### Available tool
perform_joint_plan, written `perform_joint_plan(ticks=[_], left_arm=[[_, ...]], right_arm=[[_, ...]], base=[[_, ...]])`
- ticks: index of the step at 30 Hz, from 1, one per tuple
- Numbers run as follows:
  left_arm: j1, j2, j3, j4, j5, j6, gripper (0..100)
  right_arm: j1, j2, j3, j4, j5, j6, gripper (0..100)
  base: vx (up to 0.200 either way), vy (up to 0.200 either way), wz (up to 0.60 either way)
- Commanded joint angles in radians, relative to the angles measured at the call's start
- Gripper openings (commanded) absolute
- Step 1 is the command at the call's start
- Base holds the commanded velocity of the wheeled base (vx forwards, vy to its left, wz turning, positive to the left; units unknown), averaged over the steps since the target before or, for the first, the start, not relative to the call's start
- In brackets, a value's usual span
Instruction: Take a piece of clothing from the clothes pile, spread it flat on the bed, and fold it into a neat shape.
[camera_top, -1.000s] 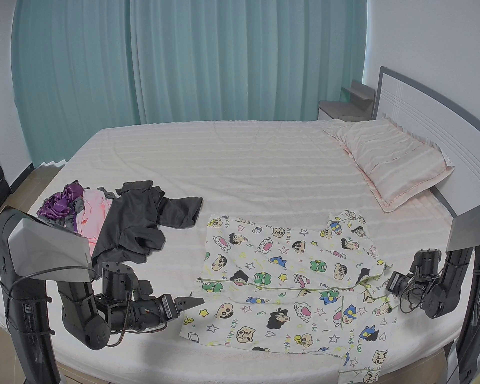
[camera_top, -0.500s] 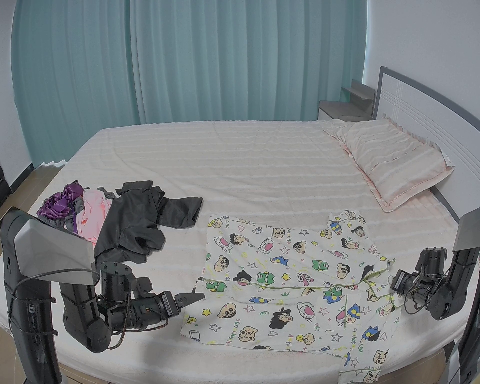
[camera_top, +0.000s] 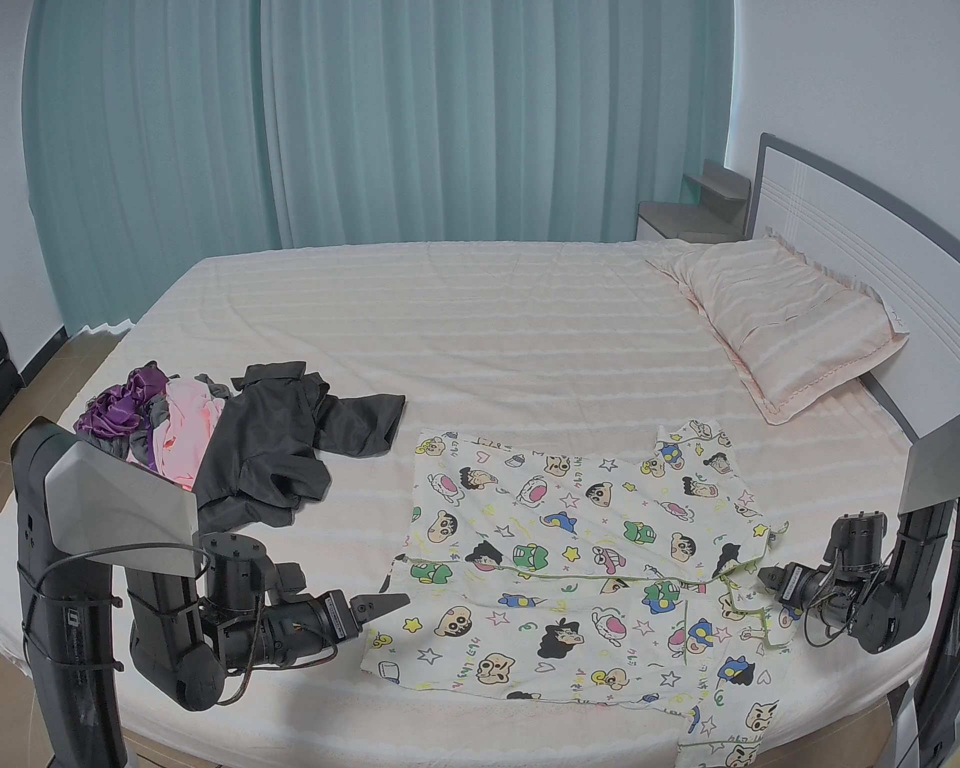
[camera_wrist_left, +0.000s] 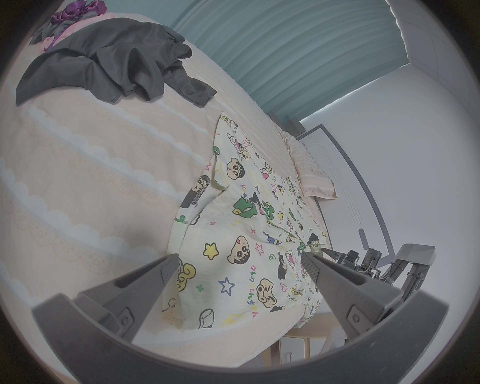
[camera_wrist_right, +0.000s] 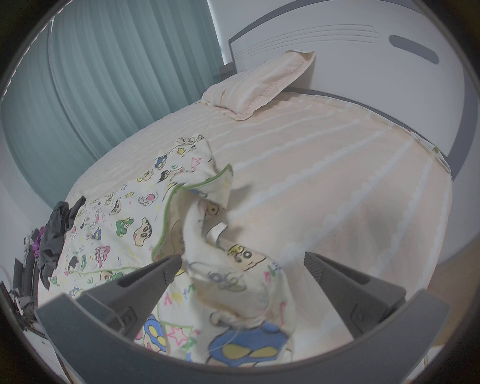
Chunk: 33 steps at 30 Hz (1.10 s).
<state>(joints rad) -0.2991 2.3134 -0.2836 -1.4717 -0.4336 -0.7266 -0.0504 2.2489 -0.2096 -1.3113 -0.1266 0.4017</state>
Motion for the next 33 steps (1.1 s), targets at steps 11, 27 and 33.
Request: perform_joint_plan(ticks=[11,27,33], left_arm=[[0.000,0.003,0.000,-0.001,0.000,-0.001,100],[0.000,0.003,0.000,-0.001,0.000,-0.001,100],[0.000,0.003,0.000,-0.001,0.000,0.001,100]], right_arm=[[-0.100,0.044,-0.036,-0.046,0.007,0.048,100],[-0.019,0.124,-0.070,-0.051,-0.004,0.039,100],[0.064,0.123,-0.067,-0.066,-0.056,0.037,100]], base=[[0.000,0.000,0.00],[0.000,0.000,0.00],[0.000,0.000,0.00]])
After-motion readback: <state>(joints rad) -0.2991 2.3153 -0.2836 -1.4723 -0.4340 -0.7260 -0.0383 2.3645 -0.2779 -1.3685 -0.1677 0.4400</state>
